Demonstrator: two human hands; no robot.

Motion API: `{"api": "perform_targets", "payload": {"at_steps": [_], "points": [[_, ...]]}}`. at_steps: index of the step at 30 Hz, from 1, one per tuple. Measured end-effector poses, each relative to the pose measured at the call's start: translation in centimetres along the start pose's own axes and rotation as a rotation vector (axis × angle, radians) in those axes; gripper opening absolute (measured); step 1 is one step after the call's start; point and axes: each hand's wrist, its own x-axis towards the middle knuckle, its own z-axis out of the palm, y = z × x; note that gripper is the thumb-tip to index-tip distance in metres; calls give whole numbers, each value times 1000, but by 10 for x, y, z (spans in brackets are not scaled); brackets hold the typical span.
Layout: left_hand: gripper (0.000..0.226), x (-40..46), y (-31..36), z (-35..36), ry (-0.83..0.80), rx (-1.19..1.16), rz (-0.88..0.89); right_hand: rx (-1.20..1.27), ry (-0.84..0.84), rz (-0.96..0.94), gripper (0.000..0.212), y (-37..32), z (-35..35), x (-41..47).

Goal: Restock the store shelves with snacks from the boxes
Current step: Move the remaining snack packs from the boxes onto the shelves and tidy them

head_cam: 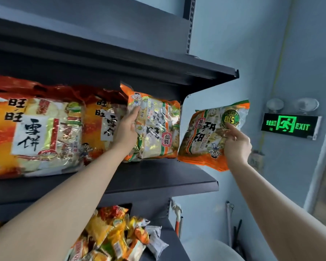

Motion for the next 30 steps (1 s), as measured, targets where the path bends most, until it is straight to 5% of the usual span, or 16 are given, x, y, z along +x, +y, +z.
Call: {"api": "perform_targets", "payload": {"at_steps": [11,14,18,22,25,30], "points": [[75,60,-51,129,-20,149,-93,-77,-76,-166,61,59,49,113],[89,71,-64,156,-73,330,-107,-66,-111,-182,60,76,62,137],[94,78,-69,174,-145,848,-131,-49,-172,-216,57,97,80,152],[91,66,-85,186,-125,1294,25,-59,-250,-262,57,114,95,155],[87,62,-88,189,-225,1449,122,-72,-273,-262,55,120,99,154],[78,73,-74,187,-410,1403,31,-67,-264,-254,56,120,99,155]]}}
